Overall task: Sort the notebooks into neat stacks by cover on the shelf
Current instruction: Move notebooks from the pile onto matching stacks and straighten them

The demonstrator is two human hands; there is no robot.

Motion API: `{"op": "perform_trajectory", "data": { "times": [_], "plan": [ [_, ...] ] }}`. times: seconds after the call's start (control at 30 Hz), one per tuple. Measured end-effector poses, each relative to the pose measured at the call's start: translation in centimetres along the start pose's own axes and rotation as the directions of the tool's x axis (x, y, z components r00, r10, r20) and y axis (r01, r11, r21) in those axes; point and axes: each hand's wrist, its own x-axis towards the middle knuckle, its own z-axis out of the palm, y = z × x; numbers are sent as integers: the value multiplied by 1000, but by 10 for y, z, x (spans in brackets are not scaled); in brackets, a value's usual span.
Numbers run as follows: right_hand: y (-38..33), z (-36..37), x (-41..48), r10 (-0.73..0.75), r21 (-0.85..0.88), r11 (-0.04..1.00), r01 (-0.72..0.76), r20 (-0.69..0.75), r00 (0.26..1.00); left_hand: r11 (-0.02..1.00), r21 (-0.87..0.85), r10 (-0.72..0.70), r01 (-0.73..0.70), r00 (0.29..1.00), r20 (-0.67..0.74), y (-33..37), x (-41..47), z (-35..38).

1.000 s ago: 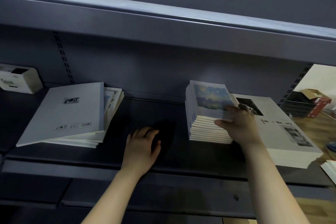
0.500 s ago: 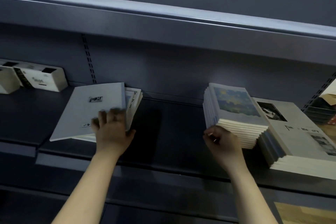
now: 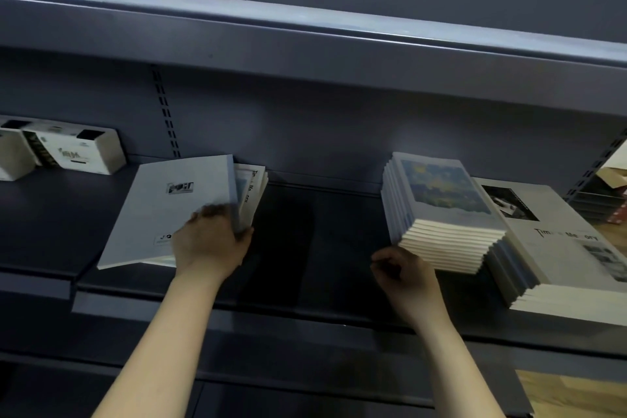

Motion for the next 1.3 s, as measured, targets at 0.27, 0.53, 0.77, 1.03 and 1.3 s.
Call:
{"op": "perform_trajectory", "data": {
  "times": [0.27,0.53,0.77,1.03,1.3],
  "plan": [
    [7,2,-7,34,13,999,-35,14,999,991,118,60,-56,998,-34,4,-3,-8],
    [5,3,-7,19,45,999,-22,73,997,928,-272,55,-254,816,-575,-10,-11,-48],
    [-7,7,-6,28,256,964,-77,192,981,496,-795,-365,-349,747,-556,16,-25,-58],
    [-41,13,-3,-79,785,533,-316,418,905,-386,-867,-462,-313,880,-112,72,-37,-39],
    [-39,1,17,33,888,459,-29,16,999,-388,-916,-136,-105,989,-56,77,-43,-15]
  ]
}}
